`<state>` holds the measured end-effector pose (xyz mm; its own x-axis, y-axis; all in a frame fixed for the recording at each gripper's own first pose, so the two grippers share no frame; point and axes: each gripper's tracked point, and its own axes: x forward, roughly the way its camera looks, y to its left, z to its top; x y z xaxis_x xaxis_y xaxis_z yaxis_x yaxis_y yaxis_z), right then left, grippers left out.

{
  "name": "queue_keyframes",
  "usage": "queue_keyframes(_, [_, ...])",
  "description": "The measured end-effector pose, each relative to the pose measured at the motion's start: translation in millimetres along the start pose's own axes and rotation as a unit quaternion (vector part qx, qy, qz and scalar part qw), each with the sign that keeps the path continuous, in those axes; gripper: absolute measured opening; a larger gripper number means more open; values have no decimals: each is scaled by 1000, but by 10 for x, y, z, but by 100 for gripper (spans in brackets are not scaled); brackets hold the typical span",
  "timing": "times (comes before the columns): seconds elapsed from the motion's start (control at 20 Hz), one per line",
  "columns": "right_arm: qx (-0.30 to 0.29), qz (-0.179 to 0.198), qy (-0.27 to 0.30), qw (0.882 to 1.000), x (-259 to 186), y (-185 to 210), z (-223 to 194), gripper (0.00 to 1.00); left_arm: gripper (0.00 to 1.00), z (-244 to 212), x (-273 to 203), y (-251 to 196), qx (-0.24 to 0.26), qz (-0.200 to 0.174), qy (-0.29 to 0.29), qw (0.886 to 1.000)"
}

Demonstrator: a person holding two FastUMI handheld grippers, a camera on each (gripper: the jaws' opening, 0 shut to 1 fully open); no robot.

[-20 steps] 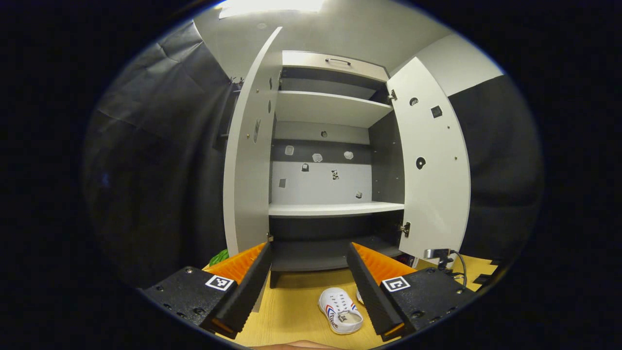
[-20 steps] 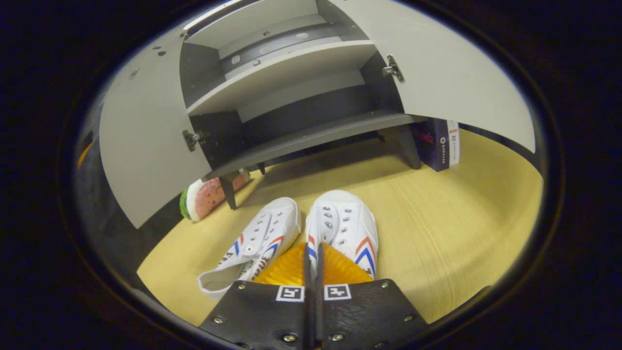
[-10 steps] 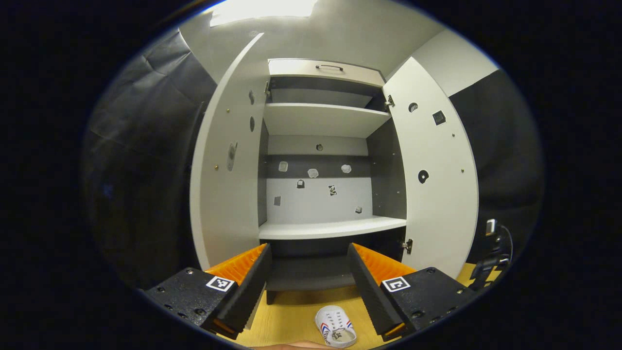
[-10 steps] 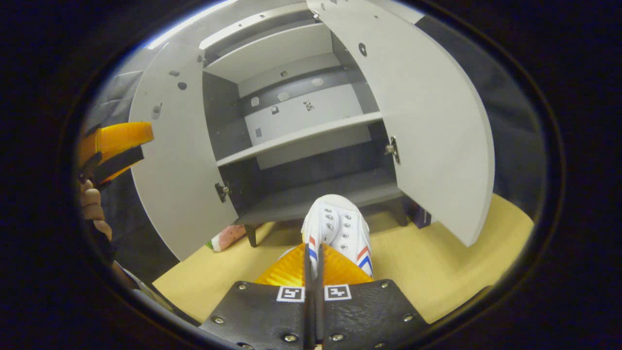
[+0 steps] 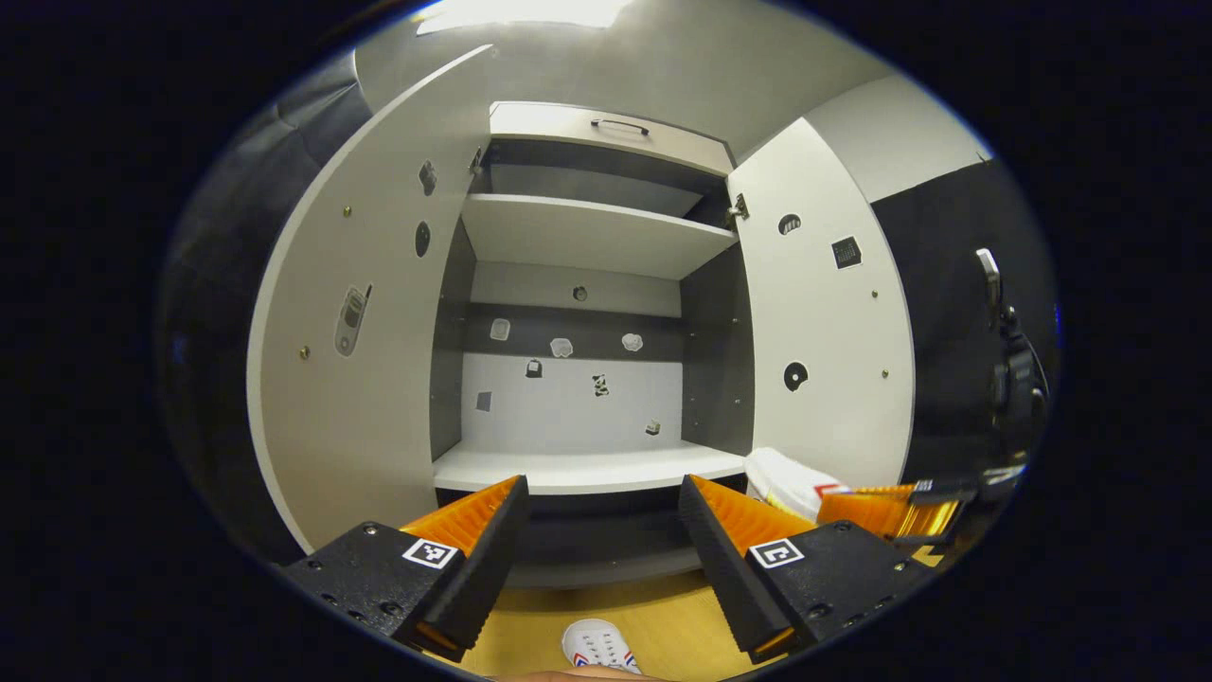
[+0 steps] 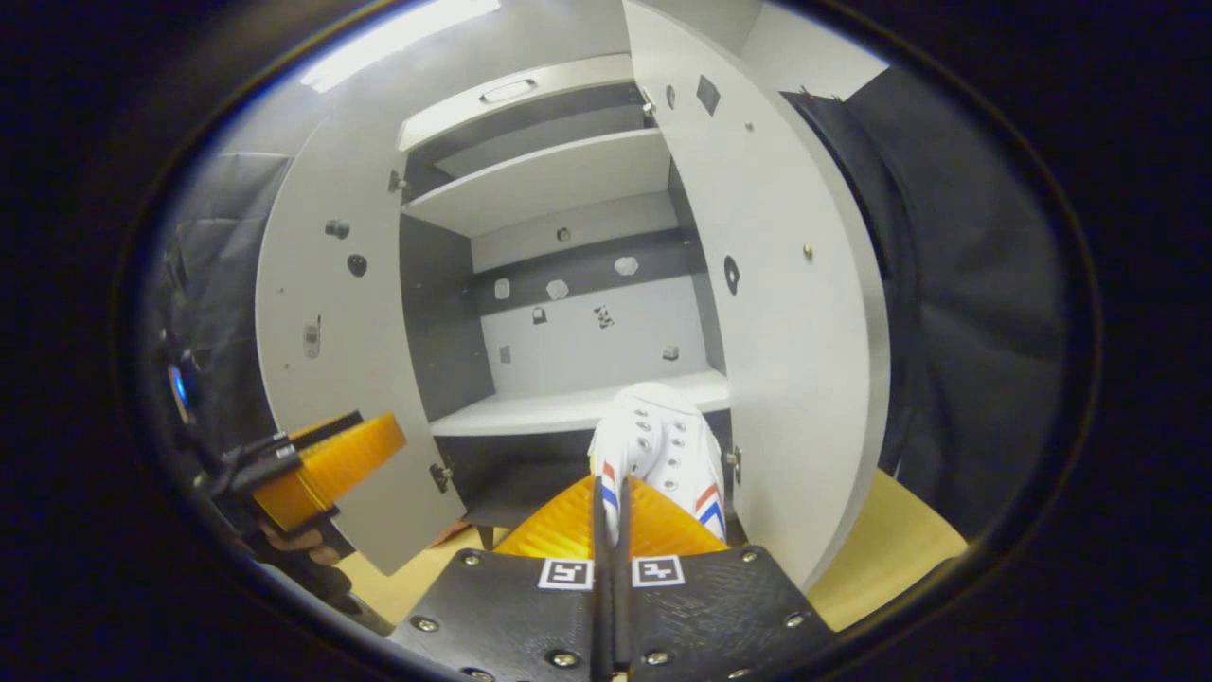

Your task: Grab one shoe with the right hand and put it into the shoe cabinet, grab the other shoe with the left hand and put it into the shoe cabinet; then close the right door with the right hand and the left door with the left hand.

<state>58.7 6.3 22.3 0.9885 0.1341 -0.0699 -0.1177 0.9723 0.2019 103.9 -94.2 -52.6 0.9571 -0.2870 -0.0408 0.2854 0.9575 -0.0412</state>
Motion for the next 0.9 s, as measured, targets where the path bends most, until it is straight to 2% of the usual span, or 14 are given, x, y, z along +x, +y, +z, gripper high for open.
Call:
queue_keyframes(0.25, [-35, 1, -26, 999, 365, 108, 661, 1, 95, -158, 154, 291, 13, 22, 25, 999])
queue_keyframes(0.3, [-39, 4, -25, 999, 474, 143, 766, 5, 95, -191, 188, 317, 8, 23, 33, 999])
queue_keyframes(0.35, [-42, 8, -23, 999, 600, 189, 854, 1, 96, -223, 213, 320, -4, 23, 40, 999])
queue_keyframes(0.45, [-49, 9, -17, 999, 874, 238, 1022, 1, 95, -276, 279, 331, -6, 13, 51, 999])
queue_keyframes(0.7, [-81, -4, -11, 997, 1541, 344, 1274, 1, 95, -236, 427, 432, -1, 8, 35, 999])
queue_keyframes(0.9, [-54, 15, -15, 998, 1961, 454, 1346, 1, 95, -303, 549, 630, 6, 21, 44, 999])
